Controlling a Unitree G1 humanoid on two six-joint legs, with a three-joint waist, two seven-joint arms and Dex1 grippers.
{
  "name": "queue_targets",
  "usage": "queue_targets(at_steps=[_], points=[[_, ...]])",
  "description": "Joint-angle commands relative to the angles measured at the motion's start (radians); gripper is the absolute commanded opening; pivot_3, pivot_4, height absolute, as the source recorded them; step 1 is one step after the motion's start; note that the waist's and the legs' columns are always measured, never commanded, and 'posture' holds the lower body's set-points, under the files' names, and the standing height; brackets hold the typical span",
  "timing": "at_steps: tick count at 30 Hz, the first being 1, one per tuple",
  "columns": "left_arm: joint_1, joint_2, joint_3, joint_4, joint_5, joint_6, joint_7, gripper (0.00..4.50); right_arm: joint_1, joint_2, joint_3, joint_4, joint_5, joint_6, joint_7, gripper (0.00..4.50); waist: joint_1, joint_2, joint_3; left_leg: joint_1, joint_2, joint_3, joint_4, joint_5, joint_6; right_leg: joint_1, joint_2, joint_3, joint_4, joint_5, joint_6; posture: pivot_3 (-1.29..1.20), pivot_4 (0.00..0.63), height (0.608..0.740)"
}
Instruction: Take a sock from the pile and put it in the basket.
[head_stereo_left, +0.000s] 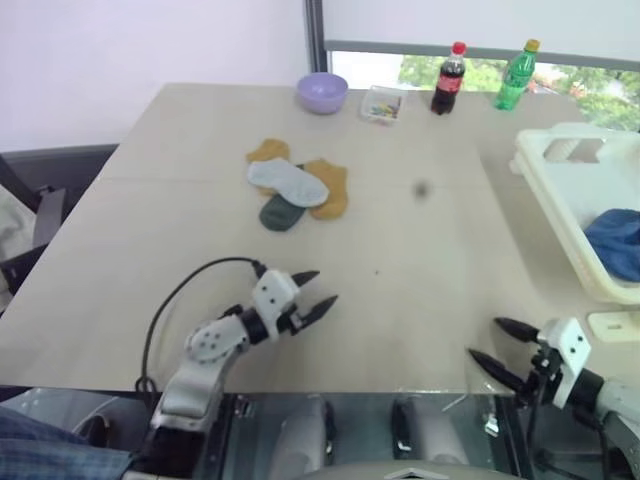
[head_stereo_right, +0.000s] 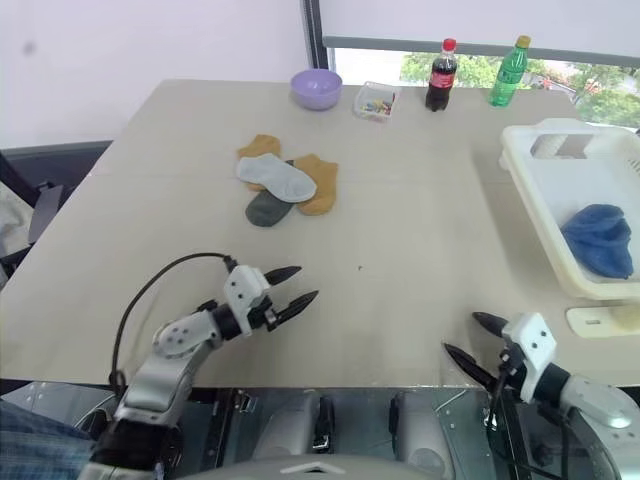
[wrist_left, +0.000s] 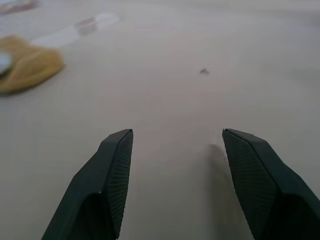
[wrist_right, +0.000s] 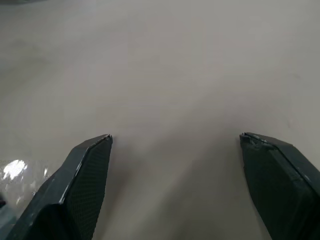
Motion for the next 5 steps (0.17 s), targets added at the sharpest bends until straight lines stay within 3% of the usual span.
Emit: queue_targets(at_steps=[1, 5], points=[[0.085, 0.033, 0.063, -0.098, -0.016, 0.012, 0.031, 3.06, 0.016, -0.007, -0.066, 0.025, 0.034, -0.041, 0.079, 4.16, 0.001, 0.001, 0.0, 0.0, 0.0, 0.0, 0.0, 0.0, -0.001, 0.0, 0.0, 0.0, 0.0, 0.0, 0.0, 0.0, 0.15, 0.736], [0.137, 0.059, 0.11, -0.109, -0.016, 0.01, 0.054, 3.06, -0.006, 0.009, -0.072, 0.058, 0.043, -0.045, 0.119, 4.16, 0.002, 0.001, 0.0, 0.0, 0.0, 0.001, 0.0, -0.002, -0.003, -0.001, -0.001, 0.0, 0.0, 0.0, 0.0, 0.0, 0.15, 0.736]])
